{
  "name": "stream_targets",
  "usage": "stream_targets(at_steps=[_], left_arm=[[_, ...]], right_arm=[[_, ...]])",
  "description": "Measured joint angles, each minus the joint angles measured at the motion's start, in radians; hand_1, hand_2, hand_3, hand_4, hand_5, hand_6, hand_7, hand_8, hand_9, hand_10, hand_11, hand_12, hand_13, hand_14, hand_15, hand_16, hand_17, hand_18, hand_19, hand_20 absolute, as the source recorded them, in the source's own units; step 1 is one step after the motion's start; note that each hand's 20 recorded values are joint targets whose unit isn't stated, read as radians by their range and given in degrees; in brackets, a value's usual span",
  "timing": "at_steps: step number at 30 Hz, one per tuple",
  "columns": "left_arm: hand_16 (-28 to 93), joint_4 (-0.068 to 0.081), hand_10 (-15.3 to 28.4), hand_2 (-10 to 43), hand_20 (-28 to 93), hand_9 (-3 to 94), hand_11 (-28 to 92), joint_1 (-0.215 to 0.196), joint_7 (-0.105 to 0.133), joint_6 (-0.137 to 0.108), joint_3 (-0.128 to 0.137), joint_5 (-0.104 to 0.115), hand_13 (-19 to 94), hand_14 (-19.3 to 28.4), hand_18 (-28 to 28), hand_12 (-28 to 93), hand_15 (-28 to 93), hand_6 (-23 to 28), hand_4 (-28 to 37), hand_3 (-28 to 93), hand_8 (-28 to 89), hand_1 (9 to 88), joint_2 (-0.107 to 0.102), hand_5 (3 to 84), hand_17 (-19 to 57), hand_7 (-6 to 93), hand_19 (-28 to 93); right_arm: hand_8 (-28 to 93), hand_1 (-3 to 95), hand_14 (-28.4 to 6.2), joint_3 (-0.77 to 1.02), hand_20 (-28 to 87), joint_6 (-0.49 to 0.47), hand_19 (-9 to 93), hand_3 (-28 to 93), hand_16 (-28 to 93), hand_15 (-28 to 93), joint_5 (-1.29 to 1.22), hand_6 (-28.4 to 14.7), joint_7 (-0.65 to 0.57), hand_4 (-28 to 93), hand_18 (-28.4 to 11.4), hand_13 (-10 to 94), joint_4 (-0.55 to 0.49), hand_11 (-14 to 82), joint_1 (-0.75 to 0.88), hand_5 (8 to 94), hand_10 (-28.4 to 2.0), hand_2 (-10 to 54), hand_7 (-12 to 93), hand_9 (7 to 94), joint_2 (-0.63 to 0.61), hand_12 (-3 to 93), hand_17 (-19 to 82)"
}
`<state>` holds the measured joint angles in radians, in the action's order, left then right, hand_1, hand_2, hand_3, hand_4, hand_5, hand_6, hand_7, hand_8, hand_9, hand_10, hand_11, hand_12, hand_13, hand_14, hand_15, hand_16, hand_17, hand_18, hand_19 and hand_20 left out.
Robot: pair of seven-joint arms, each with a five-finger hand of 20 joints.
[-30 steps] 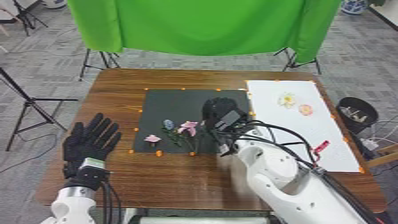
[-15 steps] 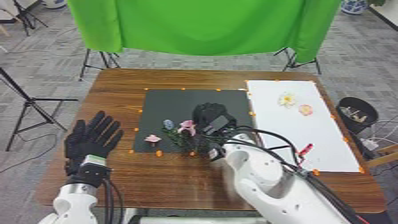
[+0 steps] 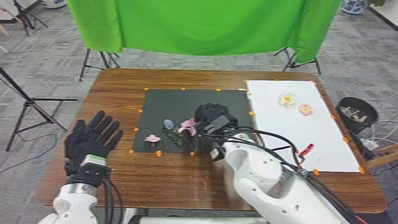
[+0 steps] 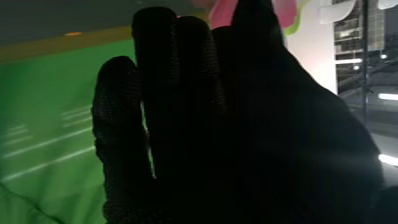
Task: Arrange flowers
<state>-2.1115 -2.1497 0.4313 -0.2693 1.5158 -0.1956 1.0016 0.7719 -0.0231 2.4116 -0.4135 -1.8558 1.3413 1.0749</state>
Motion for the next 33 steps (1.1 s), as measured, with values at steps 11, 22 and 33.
stream_targets(at_steps=[11, 22, 33], left_arm=[[-8, 0.0, 16.5, 16.6, 9, 34.5, 29, 0.0, 0.002, -0.005, 0.001, 0.002, 26, 17.4, 15.4, 11, 44, 10.7, -28.3, 71, -10, 26.8, 0.0, 41.7, -7.1, 15.2, 38], [-8, -0.001, 16.5, 16.6, 9, 34.3, 28, -0.006, 0.008, -0.003, 0.0, 0.002, 25, 17.4, 15.4, 11, 44, 10.6, -28.3, 71, -10, 26.7, 0.003, 41.6, -7.1, 15.2, 37], [-8, -0.001, 16.5, 16.4, 9, 33.3, 28, -0.015, 0.015, 0.004, 0.005, 0.001, 25, 17.2, 15.4, 11, 44, 10.5, -28.3, 71, -9, 26.7, 0.003, 40.9, -7.2, 15.0, 37]], right_arm=[[-5, 46.1, -9.5, 0.02, 39, -0.019, 76, 76, 25, 39, -0.008, 0.4, 0.002, -28, -20.4, 67, -0.012, 20.8, 0.017, 68.6, -11.3, -9.5, 28, 72.7, -0.001, 18.7, 29], [-14, 42.0, -12.5, 0.208, 37, -0.004, 73, 82, 19, 34, -0.025, -2.3, -0.059, -28, -21.0, 53, -0.116, 12.2, 0.123, 52.9, -15.0, -9.5, 18, 53.8, -0.069, 15.4, 26], [-12, 44.4, -12.5, 0.443, 27, -0.23, 62, 82, 16, 20, -0.156, -2.8, -0.239, -28, -20.1, 44, 0.044, 7.2, 0.122, 39.8, -11.4, -9.5, 15, 38.3, -0.219, 11.4, 21]])
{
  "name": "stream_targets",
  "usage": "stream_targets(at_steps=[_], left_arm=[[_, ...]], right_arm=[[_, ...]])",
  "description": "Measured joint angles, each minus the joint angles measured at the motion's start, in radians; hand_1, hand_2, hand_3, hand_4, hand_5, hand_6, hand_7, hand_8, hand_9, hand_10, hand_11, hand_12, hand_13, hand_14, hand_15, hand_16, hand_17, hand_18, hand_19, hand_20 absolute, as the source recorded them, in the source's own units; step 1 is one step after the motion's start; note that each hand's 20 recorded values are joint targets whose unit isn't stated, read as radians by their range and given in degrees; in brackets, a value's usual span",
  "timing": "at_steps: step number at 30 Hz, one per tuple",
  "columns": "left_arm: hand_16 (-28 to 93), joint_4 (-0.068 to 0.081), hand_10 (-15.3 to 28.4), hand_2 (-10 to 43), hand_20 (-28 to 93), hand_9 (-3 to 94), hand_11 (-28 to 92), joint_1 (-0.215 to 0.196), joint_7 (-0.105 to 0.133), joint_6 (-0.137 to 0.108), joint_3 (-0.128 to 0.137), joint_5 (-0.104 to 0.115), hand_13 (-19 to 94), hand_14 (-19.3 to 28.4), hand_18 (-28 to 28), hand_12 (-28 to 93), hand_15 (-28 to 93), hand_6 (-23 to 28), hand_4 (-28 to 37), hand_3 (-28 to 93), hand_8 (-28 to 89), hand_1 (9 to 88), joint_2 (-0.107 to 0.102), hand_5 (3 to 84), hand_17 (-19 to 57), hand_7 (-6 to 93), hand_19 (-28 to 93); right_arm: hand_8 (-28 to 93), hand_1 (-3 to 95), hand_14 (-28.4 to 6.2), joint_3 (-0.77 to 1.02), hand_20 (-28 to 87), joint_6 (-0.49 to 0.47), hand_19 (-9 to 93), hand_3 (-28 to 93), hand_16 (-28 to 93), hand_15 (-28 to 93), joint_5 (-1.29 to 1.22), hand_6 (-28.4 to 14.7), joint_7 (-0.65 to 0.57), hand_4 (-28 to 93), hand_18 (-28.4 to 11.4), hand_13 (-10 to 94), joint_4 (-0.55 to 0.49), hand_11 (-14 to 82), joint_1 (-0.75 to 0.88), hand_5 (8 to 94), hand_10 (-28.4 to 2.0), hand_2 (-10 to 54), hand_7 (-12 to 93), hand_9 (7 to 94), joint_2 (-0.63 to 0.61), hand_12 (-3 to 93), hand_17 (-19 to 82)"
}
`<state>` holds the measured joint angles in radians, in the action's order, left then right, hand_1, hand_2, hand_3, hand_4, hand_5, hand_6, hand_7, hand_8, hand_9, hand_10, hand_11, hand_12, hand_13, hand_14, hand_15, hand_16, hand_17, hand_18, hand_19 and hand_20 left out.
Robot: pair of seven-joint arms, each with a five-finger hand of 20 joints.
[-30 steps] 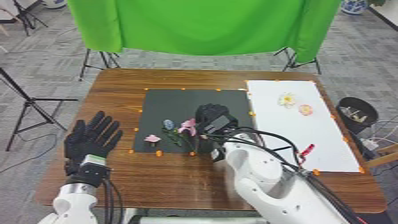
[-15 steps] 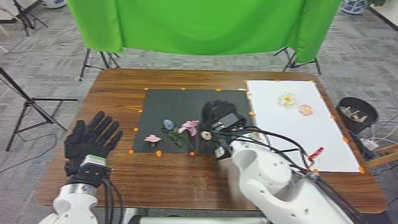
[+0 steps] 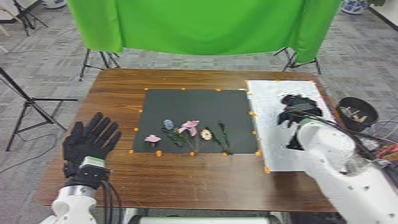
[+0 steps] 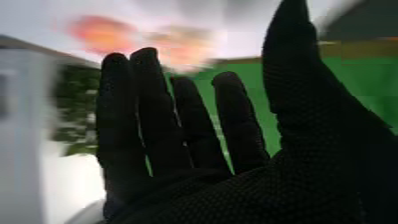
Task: Arrange flowers
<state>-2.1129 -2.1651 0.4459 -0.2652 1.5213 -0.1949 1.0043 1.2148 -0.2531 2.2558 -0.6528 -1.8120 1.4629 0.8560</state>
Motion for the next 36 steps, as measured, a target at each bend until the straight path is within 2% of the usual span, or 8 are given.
stream_targets(at_steps=[6, 12, 20, 23, 27, 29, 31, 36], left_arm=[[-8, 0.001, 16.5, 16.2, 9, 33.3, 28, -0.002, -0.004, 0.005, 0.002, -0.001, 22, 16.5, 15.2, 11, 43, 10.6, -28.3, 71, -9, 26.8, 0.0, 41.1, -7.4, 14.9, 37], [-8, -0.001, 16.6, 16.4, 11, 33.3, 28, -0.004, -0.002, -0.008, -0.001, -0.003, 20, 15.7, 15.2, 11, 43, 10.7, -28.3, 71, -10, 26.9, 0.0, 41.4, -7.3, 14.8, 40], [-7, -0.002, 16.6, 16.8, 10, 32.9, 28, -0.008, -0.018, -0.007, 0.005, -0.008, 22, 16.6, 15.2, 11, 43, 10.8, -28.3, 71, -9, 26.5, 0.012, 41.5, -7.8, 14.9, 39], [-7, -0.002, 16.6, 16.8, 10, 33.4, 28, -0.009, -0.021, -0.004, 0.009, -0.009, 23, 16.9, 15.3, 11, 44, 10.8, -28.3, 71, -9, 26.5, 0.014, 41.5, -7.8, 14.9, 39], [-8, -0.002, 16.5, 16.9, 10, 33.5, 28, -0.011, -0.019, -0.004, 0.013, -0.008, 23, 17.1, 15.3, 11, 44, 10.8, -28.3, 71, -9, 26.4, 0.014, 41.6, -7.7, 14.9, 39], [-8, -0.002, 16.6, 16.9, 10, 33.5, 28, -0.011, -0.018, -0.005, 0.013, -0.007, 23, 17.1, 15.3, 11, 44, 10.8, -28.3, 71, -9, 26.3, 0.014, 41.6, -7.7, 14.9, 39], [-8, -0.001, 16.5, 17.0, 10, 33.6, 28, -0.01, -0.019, -0.005, 0.012, -0.006, 23, 17.1, 15.3, 11, 44, 10.8, -28.3, 71, -9, 26.3, 0.014, 41.6, -7.7, 15.0, 39], [-8, 0.0, 16.6, 17.0, 10, 33.6, 28, -0.006, -0.021, -0.004, 0.008, -0.006, 23, 17.1, 15.3, 11, 44, 10.8, -28.3, 71, -9, 26.2, 0.015, 41.6, -7.7, 15.0, 38]], right_arm=[[-13, 46.2, -12.3, 0.028, 27, -0.002, 64, 83, 17, 18, -0.037, -2.6, -0.045, -28, -19.0, 43, 0.063, 6.9, -0.018, 40.7, -11.4, -9.5, 15, 37.2, -0.031, 10.5, 24], [-13, 48.1, -11.7, 0.026, 28, -0.002, 69, 82, 18, 20, -0.046, -2.0, -0.05, -28, -19.1, 45, 0.11, 7.1, -0.038, 40.1, -11.7, -8.6, 16, 34.9, -0.031, 9.3, 25], [-15, 52.8, -7.8, 0.04, 28, -0.028, 67, 77, 23, 20, -0.059, 3.3, 0.019, -28, -17.3, 63, 0.181, 11.1, -0.052, 58.2, -8.5, -6.4, 20, 64.1, -0.03, 12.3, 27], [-6, 54.8, -7.3, 0.067, 31, -0.018, 67, 69, 29, 20, -0.051, 2.7, 0.071, -28, -17.5, 67, 0.175, 11.2, -0.034, 64.5, -8.4, -7.7, 22, 73.4, -0.033, 19.0, 27], [-5, 56.6, -7.0, 0.061, 32, 0.062, 68, 64, 30, 21, -0.051, 2.4, 0.087, -28, -17.5, 69, 0.162, 10.0, -0.007, 69.7, -8.6, -7.3, 27, 79.4, -0.04, 25.6, 28], [-4, 50.7, -7.6, 0.045, 32, 0.114, 68, 65, 26, 23, -0.048, 2.1, 0.088, -28, -17.9, 69, 0.159, 15.8, 0.004, 70.0, -9.8, -9.1, 28, 78.8, -0.043, 21.6, 28], [-14, 38.8, -8.8, 0.032, 33, 0.149, 69, 74, 24, 25, -0.044, 1.8, 0.088, -28, -18.6, 67, 0.156, 19.2, 0.011, 69.8, -11.2, -9.5, 23, 77.4, -0.043, 18.3, 27], [-14, 27.8, -10.7, 0.032, 35, 0.11, 70, 74, 24, 27, -0.044, 0.0, 0.089, -28, -20.2, 65, 0.132, 19.6, 0.018, 69.9, -12.8, -9.5, 21, 76.4, -0.04, 18.1, 26]])
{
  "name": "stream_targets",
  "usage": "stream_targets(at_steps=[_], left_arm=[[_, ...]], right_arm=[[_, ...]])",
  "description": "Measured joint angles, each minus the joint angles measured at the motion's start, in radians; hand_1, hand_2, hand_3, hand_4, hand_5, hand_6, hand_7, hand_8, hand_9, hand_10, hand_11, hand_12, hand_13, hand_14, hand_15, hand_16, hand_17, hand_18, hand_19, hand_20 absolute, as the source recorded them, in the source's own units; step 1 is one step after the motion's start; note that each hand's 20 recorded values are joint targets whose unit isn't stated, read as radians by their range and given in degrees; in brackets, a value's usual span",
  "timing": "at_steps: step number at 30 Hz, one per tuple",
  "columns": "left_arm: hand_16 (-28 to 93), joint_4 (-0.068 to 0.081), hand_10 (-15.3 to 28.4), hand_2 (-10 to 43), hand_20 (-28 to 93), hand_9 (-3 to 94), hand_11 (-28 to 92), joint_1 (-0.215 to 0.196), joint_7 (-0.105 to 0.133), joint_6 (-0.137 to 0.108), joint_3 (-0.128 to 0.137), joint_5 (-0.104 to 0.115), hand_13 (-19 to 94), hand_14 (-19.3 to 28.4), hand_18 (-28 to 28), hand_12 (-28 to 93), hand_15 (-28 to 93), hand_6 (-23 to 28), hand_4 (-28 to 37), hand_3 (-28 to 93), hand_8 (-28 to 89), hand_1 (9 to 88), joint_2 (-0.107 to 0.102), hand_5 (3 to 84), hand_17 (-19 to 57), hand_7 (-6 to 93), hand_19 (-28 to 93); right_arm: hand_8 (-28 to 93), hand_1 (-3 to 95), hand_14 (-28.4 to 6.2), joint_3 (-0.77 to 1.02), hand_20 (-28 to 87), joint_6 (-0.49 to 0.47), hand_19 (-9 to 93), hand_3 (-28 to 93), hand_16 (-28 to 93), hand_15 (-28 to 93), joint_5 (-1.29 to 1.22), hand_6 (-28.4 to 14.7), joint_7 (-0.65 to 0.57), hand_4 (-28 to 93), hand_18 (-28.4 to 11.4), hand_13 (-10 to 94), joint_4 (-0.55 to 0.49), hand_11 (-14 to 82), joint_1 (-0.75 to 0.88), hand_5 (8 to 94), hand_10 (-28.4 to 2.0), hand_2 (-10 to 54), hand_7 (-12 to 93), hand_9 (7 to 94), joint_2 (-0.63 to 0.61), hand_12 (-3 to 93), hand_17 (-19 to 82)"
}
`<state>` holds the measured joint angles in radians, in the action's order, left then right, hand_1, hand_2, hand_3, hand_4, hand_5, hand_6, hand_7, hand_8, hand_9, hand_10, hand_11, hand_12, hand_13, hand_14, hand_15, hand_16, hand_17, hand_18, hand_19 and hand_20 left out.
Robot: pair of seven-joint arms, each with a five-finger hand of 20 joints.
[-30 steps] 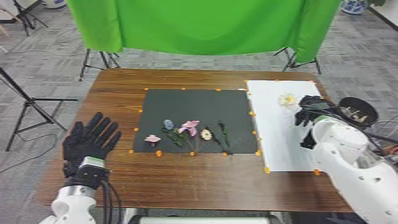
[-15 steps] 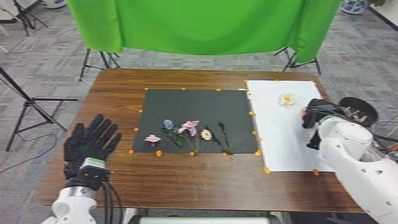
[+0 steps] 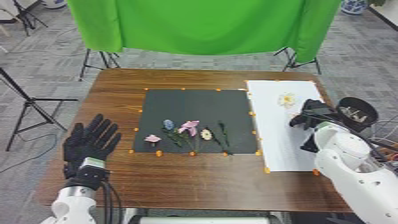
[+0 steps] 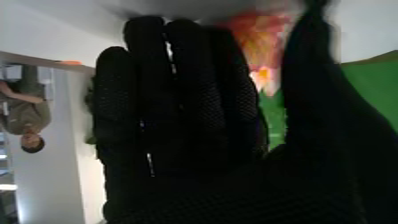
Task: Arrange flowers
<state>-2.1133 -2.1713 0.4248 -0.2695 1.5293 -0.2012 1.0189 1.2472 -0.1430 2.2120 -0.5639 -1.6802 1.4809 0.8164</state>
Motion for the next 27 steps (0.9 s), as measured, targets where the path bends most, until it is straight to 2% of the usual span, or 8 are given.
stream_targets(at_steps=[3, 5, 6, 7, 9, 13, 21, 27], left_arm=[[-8, 0.0, 16.5, 16.9, 10, 33.5, 28, 0.001, 0.0, 0.001, 0.0, 0.0, 23, 17.1, 15.4, 11, 44, 10.8, -28.3, 71, -9, 26.1, 0.001, 41.4, -7.6, 14.9, 38], [-8, 0.0, 16.5, 16.9, 10, 33.5, 28, 0.001, 0.0, 0.001, 0.0, 0.0, 23, 17.1, 15.4, 11, 44, 10.7, -28.3, 71, -9, 26.1, 0.001, 41.5, -7.6, 14.9, 38], [-8, 0.0, 16.5, 16.9, 10, 33.5, 28, 0.001, 0.0, 0.001, 0.0, 0.0, 23, 17.1, 15.4, 11, 44, 10.8, -28.3, 71, -9, 26.1, 0.001, 41.5, -7.6, 14.9, 38], [-8, 0.0, 16.5, 16.9, 10, 33.5, 28, 0.001, 0.0, 0.001, 0.0, 0.0, 23, 17.1, 15.4, 11, 44, 10.8, -28.3, 71, -9, 26.2, 0.001, 41.5, -7.6, 14.9, 38], [-8, 0.0, 16.5, 16.9, 10, 33.5, 28, 0.001, -0.001, 0.001, 0.0, 0.0, 23, 17.1, 15.4, 11, 44, 10.8, -28.3, 71, -9, 26.1, 0.001, 41.5, -7.6, 14.9, 38], [-8, 0.002, 16.6, 16.9, 10, 33.5, 28, 0.001, -0.004, 0.002, 0.0, 0.0, 23, 17.0, 15.4, 11, 44, 10.7, -28.3, 71, -9, 26.1, 0.002, 41.4, -7.6, 14.9, 38], [-8, 0.002, 16.5, 16.9, 10, 33.5, 28, -0.005, -0.005, 0.004, 0.001, 0.0, 23, 17.2, 15.4, 11, 44, 10.7, -28.3, 71, -9, 26.0, 0.003, 41.4, -7.6, 14.9, 38], [-8, 0.002, 16.5, 16.9, 10, 33.5, 28, -0.009, -0.004, 0.005, 0.0, 0.0, 24, 17.2, 15.4, 11, 44, 10.7, -28.3, 71, -9, 26.1, 0.003, 41.4, -7.6, 14.9, 38]], right_arm=[[-13, 24.3, -11.7, 0.005, 36, -0.062, 71, 72, 23, 28, -0.003, -0.9, -0.008, -28, -21.2, 65, -0.011, 20.1, -0.011, 70.6, -13.3, -9.5, 20, 76.3, 0.005, 18.2, 26], [-13, 30.2, -11.9, 0.004, 36, -0.086, 73, 70, 22, 29, -0.008, -0.5, -0.02, -28, -21.3, 68, -0.012, 20.8, -0.023, 74.3, -14.0, -8.3, 21, 80.6, 0.01, 18.3, 28], [-13, 34.6, -11.7, -0.002, 36, -0.087, 74, 71, 22, 29, -0.01, 0.1, -0.032, -28, -21.2, 69, -0.011, 20.8, -0.029, 77.1, -14.0, -4.2, 21, 83.1, 0.012, 18.7, 29], [-7, 38.3, -11.2, -0.013, 35, -0.082, 74, 71, 22, 29, -0.01, 0.1, -0.048, -28, -21.1, 70, -0.01, 20.6, -0.035, 79.0, -13.7, -2.3, 21, 84.6, 0.012, 19.1, 29], [2, 46.5, -10.6, -0.053, 34, -0.045, 75, 69, 22, 29, -0.003, -0.4, -0.095, -28, -21.0, 72, -0.001, 20.8, -0.056, 81.1, -13.1, -1.7, 22, 86.5, 0.012, 19.5, 30], [3, 52.1, -9.3, -0.133, 34, 0.035, 76, 76, 29, 26, 0.05, -0.9, -0.164, -28, -20.7, 72, 0.019, 16.6, -0.086, 81.7, -12.1, -7.6, 21, 87.3, 0.014, 26.0, 30], [2, 52.5, -8.2, -0.108, 34, 0.016, 76, 80, 35, 23, 0.093, -1.6, -0.112, -24, -20.5, 74, -0.001, 12.3, -0.053, 82.8, -11.5, -9.5, 23, 89.7, 0.016, 30.8, 31], [3, 52.7, -8.0, -0.087, 35, 0.178, 77, 80, 36, 23, 0.115, -1.7, -0.069, -25, -20.3, 75, -0.077, 12.4, 0.055, 83.5, -11.5, -9.5, 23, 90.5, -0.012, 30.9, 31]])
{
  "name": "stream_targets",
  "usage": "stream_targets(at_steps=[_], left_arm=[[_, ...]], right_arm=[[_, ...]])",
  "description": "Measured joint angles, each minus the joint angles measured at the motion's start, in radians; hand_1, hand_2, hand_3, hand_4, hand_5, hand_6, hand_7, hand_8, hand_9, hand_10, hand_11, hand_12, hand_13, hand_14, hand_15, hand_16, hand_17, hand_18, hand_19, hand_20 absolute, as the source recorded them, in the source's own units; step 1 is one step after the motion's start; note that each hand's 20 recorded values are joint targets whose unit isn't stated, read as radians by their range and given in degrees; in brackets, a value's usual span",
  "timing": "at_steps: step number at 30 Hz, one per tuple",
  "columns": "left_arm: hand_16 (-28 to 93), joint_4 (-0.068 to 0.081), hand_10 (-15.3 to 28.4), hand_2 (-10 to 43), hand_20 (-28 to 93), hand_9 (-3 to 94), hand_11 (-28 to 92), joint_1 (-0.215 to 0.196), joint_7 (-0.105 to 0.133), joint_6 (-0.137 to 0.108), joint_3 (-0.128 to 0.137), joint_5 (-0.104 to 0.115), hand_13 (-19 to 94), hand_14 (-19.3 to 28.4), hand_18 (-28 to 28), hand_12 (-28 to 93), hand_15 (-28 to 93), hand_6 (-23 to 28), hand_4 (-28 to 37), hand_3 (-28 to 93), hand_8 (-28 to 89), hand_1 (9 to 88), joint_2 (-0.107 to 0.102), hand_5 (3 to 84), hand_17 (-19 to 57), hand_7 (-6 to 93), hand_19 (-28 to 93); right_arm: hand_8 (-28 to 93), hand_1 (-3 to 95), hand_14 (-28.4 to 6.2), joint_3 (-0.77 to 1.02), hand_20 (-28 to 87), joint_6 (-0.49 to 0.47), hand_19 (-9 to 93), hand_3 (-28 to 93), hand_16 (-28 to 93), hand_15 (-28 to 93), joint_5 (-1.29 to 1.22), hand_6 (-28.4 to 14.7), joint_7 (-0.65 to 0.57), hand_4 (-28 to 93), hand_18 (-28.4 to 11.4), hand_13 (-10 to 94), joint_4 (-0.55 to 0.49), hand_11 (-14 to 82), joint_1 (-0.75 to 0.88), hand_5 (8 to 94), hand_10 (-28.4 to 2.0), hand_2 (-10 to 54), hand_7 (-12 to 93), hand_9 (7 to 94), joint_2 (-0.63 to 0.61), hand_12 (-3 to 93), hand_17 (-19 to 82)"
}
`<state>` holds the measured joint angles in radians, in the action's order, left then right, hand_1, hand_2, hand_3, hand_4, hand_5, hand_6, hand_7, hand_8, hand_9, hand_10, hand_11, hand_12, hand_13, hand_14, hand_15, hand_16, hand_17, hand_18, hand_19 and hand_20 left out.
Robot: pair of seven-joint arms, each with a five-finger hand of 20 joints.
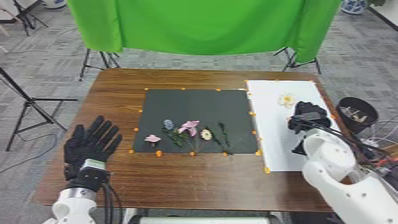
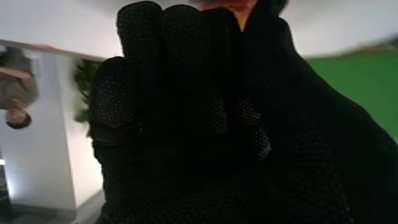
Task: Arrange flowers
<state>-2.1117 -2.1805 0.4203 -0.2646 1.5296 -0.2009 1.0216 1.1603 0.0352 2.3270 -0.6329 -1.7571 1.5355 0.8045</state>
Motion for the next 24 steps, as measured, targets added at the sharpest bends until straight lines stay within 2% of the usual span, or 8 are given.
stream_targets(at_steps=[6, 7, 10, 12, 14, 19, 22, 24], left_arm=[[-8, 0.0, 16.4, 17.0, 10, 33.5, 28, -0.001, 0.0, 0.003, 0.0, 0.0, 24, 17.1, 15.4, 11, 44, 10.8, -28.3, 71, -9, 26.0, 0.0, 41.4, -7.6, 15.0, 38], [-8, 0.0, 16.4, 16.9, 10, 33.5, 28, -0.001, 0.0, 0.003, 0.0, 0.0, 24, 17.1, 15.4, 11, 44, 10.8, -28.3, 71, -9, 26.0, 0.0, 41.4, -7.6, 15.0, 38], [-8, 0.0, 16.5, 17.0, 10, 33.6, 28, -0.001, 0.0, 0.003, 0.0, 0.0, 24, 17.2, 15.4, 11, 44, 10.7, -28.3, 71, -9, 26.0, 0.0, 41.5, -7.6, 15.0, 38], [-8, 0.0, 16.5, 17.0, 10, 33.6, 28, -0.001, 0.0, 0.003, 0.0, 0.0, 24, 17.1, 15.4, 11, 44, 10.7, -28.3, 71, -9, 26.0, 0.0, 41.4, -7.6, 15.0, 38], [-8, 0.0, 16.5, 17.0, 10, 33.6, 28, -0.001, 0.0, 0.003, 0.0, 0.0, 24, 17.2, 15.4, 11, 44, 10.8, -28.3, 71, -9, 26.0, 0.0, 41.4, -7.6, 15.1, 38], [-8, 0.0, 16.5, 16.9, 10, 33.6, 28, -0.001, 0.001, 0.003, -0.003, 0.001, 24, 17.1, 15.4, 11, 44, 10.8, -28.3, 71, -9, 26.0, 0.0, 41.5, -7.6, 15.1, 38], [-8, 0.0, 16.5, 16.9, 10, 33.6, 28, -0.001, 0.001, 0.003, -0.004, 0.001, 24, 17.2, 15.4, 11, 44, 10.8, -28.3, 71, -9, 26.1, 0.0, 41.5, -7.6, 15.0, 38], [-8, 0.0, 16.6, 16.9, 10, 33.7, 28, -0.002, 0.001, 0.002, -0.004, 0.001, 24, 17.2, 15.4, 11, 44, 10.8, -28.3, 71, -9, 26.1, 0.0, 41.5, -7.6, 15.0, 38]], right_arm=[[3, 51.6, -7.9, 0.034, 35, 0.126, 76, 81, 36, 22, 0.077, -2.1, 0.015, -24, -20.0, 74, -0.123, 11.8, 0.103, 82.6, -11.5, -9.5, 24, 89.1, -0.032, 31.0, 31], [2, 50.6, -8.1, 0.034, 35, 0.129, 76, 81, 35, 23, 0.085, -2.4, 0.015, -24, -19.9, 72, -0.135, 11.2, 0.105, 77.4, -11.8, -9.5, 26, 84.9, -0.035, 29.3, 31], [-13, 42.9, -10.8, 0.033, 34, 0.137, 76, 85, 23, 29, 0.091, -2.4, 0.015, -24, -20.6, 63, -0.147, 13.0, 0.096, 58.5, -12.2, -9.5, 18, 63.5, -0.036, 15.7, 29], [-13, 43.7, -11.1, 0.037, 34, 0.129, 76, 85, 21, 29, 0.08, -2.3, 0.015, -25, -20.8, 61, -0.147, 11.5, 0.087, 54.8, -11.9, -9.5, 16, 59.9, -0.033, 14.3, 28], [-13, 46.7, -10.8, 0.054, 33, 0.077, 75, 86, 20, 27, 0.054, -1.9, 0.019, -27, -20.6, 60, -0.149, 9.6, 0.077, 53.0, -11.5, -9.5, 15, 57.7, -0.025, 13.1, 28], [-13, 49.9, -10.3, 0.068, 32, -0.201, 74, 85, 19, 24, 0.004, -0.9, 0.02, -28, -20.3, 59, -0.142, 7.8, 0.033, 51.0, -9.9, -9.5, 14, 54.3, -0.011, 11.7, 28], [-13, 51.1, -9.6, 0.057, 32, -0.24, 74, 85, 19, 24, -0.014, -0.4, 0.024, -28, -19.9, 59, -0.118, 7.9, 0.011, 51.2, -9.4, -9.5, 15, 53.7, -0.006, 11.4, 28], [-14, 53.5, -8.5, 0.042, 32, -0.232, 75, 83, 23, 23, -0.022, 0.6, 0.031, -28, -19.3, 62, -0.091, 9.3, -0.005, 56.2, -9.3, -9.5, 16, 58.4, -0.002, 11.9, 29]])
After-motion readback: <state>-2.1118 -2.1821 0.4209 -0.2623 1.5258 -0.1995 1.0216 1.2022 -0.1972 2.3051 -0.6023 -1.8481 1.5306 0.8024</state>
